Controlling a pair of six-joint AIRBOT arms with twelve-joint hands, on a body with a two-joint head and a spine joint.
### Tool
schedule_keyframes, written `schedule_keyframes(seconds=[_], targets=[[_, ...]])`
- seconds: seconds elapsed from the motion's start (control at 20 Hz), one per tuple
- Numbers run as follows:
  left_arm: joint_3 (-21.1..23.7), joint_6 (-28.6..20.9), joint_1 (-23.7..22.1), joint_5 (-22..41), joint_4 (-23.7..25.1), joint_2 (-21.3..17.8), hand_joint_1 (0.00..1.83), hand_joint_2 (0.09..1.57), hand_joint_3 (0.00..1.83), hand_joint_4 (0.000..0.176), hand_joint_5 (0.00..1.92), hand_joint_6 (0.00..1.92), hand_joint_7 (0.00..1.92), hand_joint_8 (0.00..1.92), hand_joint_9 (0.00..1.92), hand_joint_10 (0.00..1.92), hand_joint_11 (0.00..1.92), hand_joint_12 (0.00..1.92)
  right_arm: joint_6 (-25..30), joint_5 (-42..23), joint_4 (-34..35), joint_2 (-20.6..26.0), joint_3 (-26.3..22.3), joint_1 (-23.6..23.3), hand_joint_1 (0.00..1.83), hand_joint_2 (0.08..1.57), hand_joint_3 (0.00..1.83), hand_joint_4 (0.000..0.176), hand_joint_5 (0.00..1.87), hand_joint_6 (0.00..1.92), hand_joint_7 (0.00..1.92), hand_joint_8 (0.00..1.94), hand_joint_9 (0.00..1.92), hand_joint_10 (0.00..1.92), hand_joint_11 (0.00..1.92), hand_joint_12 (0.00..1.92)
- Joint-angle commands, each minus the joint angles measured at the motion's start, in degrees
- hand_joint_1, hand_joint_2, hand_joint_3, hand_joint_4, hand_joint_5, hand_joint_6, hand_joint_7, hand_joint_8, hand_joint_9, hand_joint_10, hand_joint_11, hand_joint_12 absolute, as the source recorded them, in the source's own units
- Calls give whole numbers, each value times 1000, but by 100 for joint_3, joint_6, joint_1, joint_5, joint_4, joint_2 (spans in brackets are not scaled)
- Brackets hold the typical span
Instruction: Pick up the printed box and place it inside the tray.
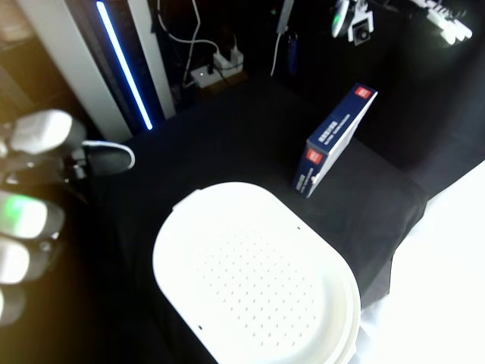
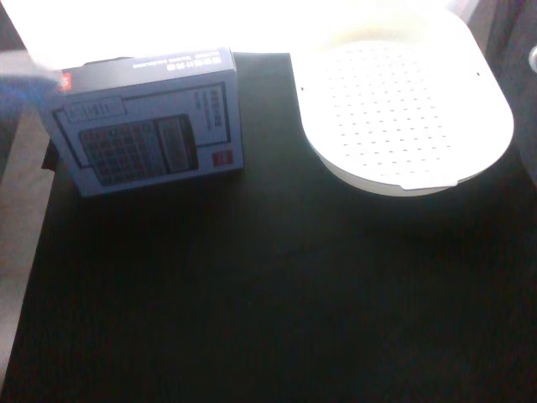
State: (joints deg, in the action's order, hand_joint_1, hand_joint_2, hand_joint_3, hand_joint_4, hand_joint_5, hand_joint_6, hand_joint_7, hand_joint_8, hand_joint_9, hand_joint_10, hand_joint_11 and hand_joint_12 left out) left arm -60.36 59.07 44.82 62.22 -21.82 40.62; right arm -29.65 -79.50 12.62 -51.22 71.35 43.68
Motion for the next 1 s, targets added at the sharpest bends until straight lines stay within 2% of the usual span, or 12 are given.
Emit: schedule_keyframes(seconds=[0.0,0.05,0.15,0.3,0.35,0.45,0.6,0.65,0.75,0.8,0.9,0.95], targets=[[-73,-20,-69,558,-22,-17,558,381,1298,0,0,0,0,0,0,0,0,0,38,-663,123,28,26,-99,588,353,701,120,0,0,0,0,0,0,0,0],[-86,-28,-78,514,-11,-3,574,269,1391,0,0,0,0,0,0,0,0,0,38,-663,123,13,30,-99,585,393,661,118,0,0,0,0,0,0,0,0],[-191,-186,-130,362,76,74,497,316,1401,0,0,0,0,0,14,6,0,0,38,-663,123,-13,42,-99,549,410,657,117,0,0,0,0,0,0,0,0],[-505,-588,-314,-141,337,289,339,398,1276,0,0,0,0,0,0,0,0,0,38,-663,123,-33,46,-99,549,408,657,146,0,0,0,0,0,0,0,0],[-577,-598,-394,-348,395,343,299,524,1191,0,0,0,0,0,0,0,0,0,38,-663,123,-33,46,-99,513,440,667,124,0,0,0,0,0,0,0,0],[-773,-632,-604,-811,558,520,175,777,925,0,0,0,0,0,0,0,0,0,38,-663,123,-33,47,-98,536,452,627,133,0,0,0,0,0,0,0,0],[-1056,-808,-882,-1370,790,801,260,796,641,0,0,0,0,0,0,0,0,0,38,-663,123,-38,47,-98,582,446,560,139,0,0,0,0,0,0,0,0],[-1109,-814,-947,-1490,830,876,303,781,605,12,0,0,0,0,0,0,0,0,38,-663,123,-41,47,-98,593,436,558,135,0,0,0,0,0,0,0,0],[-1237,-814,-1075,-1790,957,1030,343,798,377,0,0,0,0,0,7,0,0,0,38,-663,123,-52,47,-98,596,445,564,132,0,0,0,0,0,0,0,0],[-1306,-814,-1136,-1950,1026,1110,387,834,226,9,0,0,0,0,1,0,0,0,38,-664,123,-55,46,-98,575,434,559,144,0,0,0,0,0,0,0,0],[-1382,-814,-1231,-2162,1129,1212,398,854,89,55,0,0,0,0,0,0,0,0,38,-665,122,-64,46,-98,586,423,558,146,0,0,0,0,0,0,0,0],[-1395,-814,-1255,-2244,1175,1233,384,818,62,60,0,0,0,0,13,5,4,2,38,-665,121,-69,46,-98,586,398,597,157,0,0,0,0,0,0,0,0]])
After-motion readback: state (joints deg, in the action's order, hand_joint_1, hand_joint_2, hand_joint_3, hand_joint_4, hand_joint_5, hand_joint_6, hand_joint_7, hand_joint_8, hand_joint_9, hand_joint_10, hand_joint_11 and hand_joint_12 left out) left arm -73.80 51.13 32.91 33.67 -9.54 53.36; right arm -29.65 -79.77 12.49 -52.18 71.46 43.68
